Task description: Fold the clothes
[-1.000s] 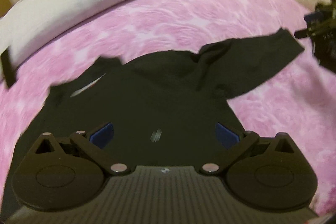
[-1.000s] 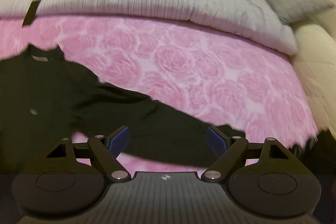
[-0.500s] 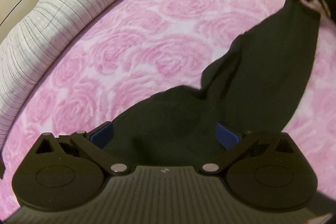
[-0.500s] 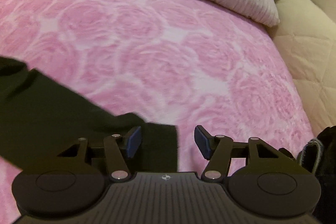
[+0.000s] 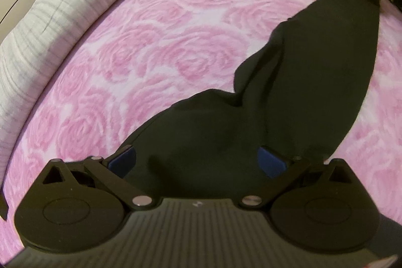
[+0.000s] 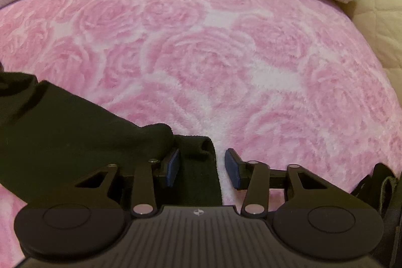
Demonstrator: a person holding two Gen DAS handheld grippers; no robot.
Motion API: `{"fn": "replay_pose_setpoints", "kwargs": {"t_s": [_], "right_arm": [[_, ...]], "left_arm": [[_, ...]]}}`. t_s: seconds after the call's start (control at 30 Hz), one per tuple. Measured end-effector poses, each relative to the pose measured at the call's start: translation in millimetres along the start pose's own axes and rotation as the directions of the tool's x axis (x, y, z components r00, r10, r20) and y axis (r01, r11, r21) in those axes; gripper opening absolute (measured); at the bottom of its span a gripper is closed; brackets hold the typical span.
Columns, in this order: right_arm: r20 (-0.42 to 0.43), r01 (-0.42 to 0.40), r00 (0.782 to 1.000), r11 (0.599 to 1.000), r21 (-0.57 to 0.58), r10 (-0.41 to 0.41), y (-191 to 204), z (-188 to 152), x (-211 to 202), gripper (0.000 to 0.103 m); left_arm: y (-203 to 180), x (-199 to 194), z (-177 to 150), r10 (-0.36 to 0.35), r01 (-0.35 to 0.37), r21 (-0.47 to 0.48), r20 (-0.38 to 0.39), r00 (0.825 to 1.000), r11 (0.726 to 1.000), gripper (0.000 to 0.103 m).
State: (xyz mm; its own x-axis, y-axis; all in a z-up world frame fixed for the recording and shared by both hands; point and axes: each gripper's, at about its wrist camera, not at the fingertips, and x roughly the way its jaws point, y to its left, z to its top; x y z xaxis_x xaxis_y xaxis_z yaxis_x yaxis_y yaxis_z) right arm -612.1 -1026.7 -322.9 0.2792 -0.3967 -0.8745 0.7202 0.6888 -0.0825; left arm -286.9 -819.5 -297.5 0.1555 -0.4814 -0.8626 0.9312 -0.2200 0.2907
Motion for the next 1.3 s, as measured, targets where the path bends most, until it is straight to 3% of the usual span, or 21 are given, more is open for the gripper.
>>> {"fn": "replay_pose_setpoints", "kwargs": {"t_s": [0.03, 0.1, 0.17, 0.23, 0.27, 0.47, 0.67, 0.73, 0.8, 0.83, 0.97, 1.1, 1.17, 1.3], "right_arm": [[0.001, 0.006, 1.000, 1.000, -0.002, -0.006, 1, 0, -2, 0.013], [0.009, 0.048, 0.999, 0.999, -0.002, -0.048, 4, 0, -6, 0.003], [0.019, 0.182, 0.983, 0.983, 0.026, -0.182, 3, -1, -10, 0.003], [0.001, 0.299, 0.954, 0.950, 0.087, -0.300, -2, -1, -11, 0.003], [-0.013, 0.329, 0.944, 0.939, 0.105, -0.329, -4, -1, -10, 0.003], [-0.068, 0.411, 0.911, 0.910, 0.056, -0.407, 9, -9, 1, 0.003], [-0.082, 0.474, 0.878, 0.881, 0.002, -0.472, 13, -20, 6, 0.003], [-0.072, 0.488, 0.869, 0.872, -0.030, -0.489, 16, -24, 6, 0.003], [-0.064, 0.496, 0.865, 0.867, -0.049, -0.499, 20, -27, 6, 0.003], [-0.058, 0.498, 0.864, 0.866, -0.053, -0.500, 21, -28, 5, 0.003], [-0.045, 0.487, 0.872, 0.873, -0.035, -0.488, 25, -31, -9, 0.030], [-0.041, 0.439, 0.898, 0.899, -0.010, -0.439, 42, -36, -36, 0.037], [-0.044, 0.380, 0.924, 0.925, -0.004, -0.380, 59, -42, -53, 0.046], [-0.078, 0.224, 0.972, 0.975, 0.011, -0.222, 101, -56, -92, 0.056]], "left_arm": [[0, 0, 1, -0.001, 0.001, -0.003, 0.004, 1.000, 1.000, 0.102], [0, -1, 5, -0.006, 0.006, -0.016, 0.014, 1.000, 1.000, 0.101], [1, -2, 10, -0.013, 0.014, -0.041, 0.030, 0.999, 0.999, 0.102], [2, -1, 15, -0.012, 0.014, -0.053, 0.038, 0.999, 0.999, 0.101], [2, 1, 18, -0.002, 0.005, -0.059, 0.037, 0.999, 0.998, 0.101], [11, 21, 37, 0.037, -0.031, -0.170, 0.028, 0.999, 0.985, 0.101], [11, 58, 57, 0.109, -0.104, -0.109, 0.041, 0.993, 0.989, 0.097], [23, 61, 64, 0.153, -0.143, -0.152, 0.057, 0.987, 0.978, 0.094], [39, 55, 68, 0.152, -0.133, -0.218, 0.071, 0.986, 0.967, 0.094], [46, 48, 67, 0.147, -0.122, -0.245, 0.084, 0.986, 0.962, 0.095], [51, 9, 43, 0.148, -0.119, -0.280, 0.086, 0.985, 0.953, 0.097], [36, -36, -4, 0.150, -0.134, -0.330, 0.023, 0.988, 0.934, 0.097], [26, -60, -33, 0.140, -0.143, -0.392, -0.036, 0.990, 0.909, 0.097], [-1, -121, -93, 0.111, -0.173, -0.539, -0.146, 0.983, 0.824, 0.099]]}}
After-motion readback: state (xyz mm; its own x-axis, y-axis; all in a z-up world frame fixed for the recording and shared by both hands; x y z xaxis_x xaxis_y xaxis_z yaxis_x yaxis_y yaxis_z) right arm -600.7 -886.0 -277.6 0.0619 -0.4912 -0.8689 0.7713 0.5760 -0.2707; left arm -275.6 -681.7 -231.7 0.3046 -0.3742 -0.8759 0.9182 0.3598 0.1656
